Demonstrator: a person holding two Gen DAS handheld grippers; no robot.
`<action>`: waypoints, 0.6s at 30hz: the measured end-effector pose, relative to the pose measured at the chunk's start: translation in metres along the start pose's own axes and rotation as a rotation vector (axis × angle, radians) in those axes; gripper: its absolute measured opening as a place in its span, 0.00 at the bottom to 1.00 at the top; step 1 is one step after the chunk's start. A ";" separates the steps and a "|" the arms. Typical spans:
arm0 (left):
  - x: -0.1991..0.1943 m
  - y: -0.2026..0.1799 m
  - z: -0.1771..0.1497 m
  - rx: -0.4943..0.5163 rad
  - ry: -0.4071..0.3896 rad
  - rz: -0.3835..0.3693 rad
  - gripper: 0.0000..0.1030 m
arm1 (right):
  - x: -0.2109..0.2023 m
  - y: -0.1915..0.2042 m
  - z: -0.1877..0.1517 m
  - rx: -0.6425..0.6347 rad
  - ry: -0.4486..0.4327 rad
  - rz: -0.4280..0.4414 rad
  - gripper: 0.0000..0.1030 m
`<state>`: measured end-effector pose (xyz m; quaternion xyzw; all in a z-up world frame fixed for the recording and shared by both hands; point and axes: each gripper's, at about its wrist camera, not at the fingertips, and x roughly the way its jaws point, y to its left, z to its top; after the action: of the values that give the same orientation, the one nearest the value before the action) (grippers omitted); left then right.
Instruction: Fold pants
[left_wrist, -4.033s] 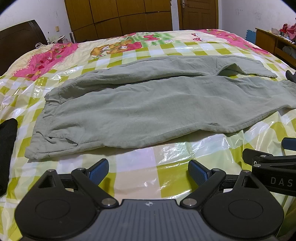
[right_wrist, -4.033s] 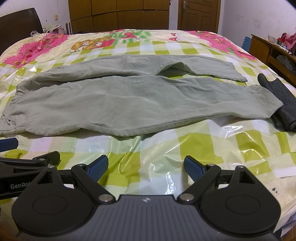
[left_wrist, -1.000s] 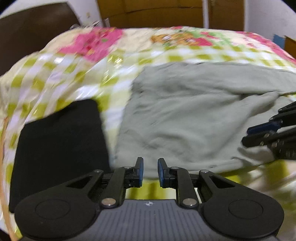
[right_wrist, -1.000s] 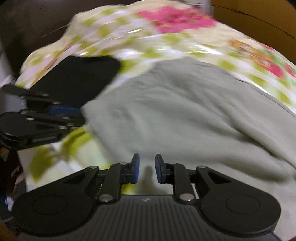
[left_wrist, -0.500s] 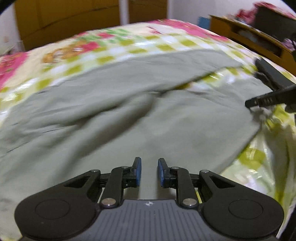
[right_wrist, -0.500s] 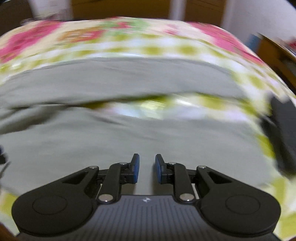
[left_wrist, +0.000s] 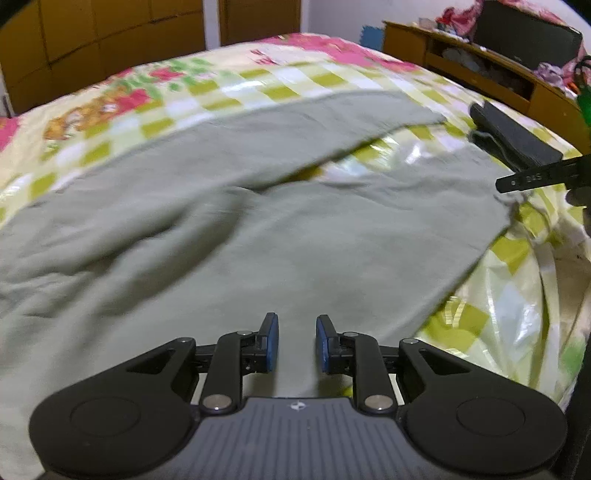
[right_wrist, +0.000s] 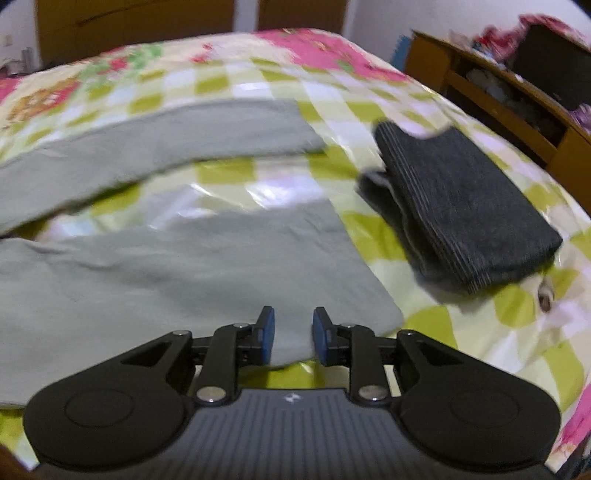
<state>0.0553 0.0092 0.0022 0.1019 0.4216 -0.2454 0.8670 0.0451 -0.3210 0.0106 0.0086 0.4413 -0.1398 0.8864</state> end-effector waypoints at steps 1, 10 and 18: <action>-0.007 0.010 0.000 -0.004 -0.010 0.014 0.34 | -0.003 0.005 0.003 -0.023 -0.016 0.021 0.23; -0.039 0.155 0.017 -0.011 -0.067 0.233 0.49 | -0.007 0.149 0.078 -0.446 -0.119 0.319 0.35; 0.005 0.310 0.056 -0.138 -0.035 0.341 0.69 | 0.063 0.298 0.161 -0.817 -0.170 0.484 0.50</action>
<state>0.2542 0.2522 0.0242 0.1077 0.3991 -0.0671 0.9081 0.2832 -0.0721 0.0269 -0.2494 0.3712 0.2553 0.8572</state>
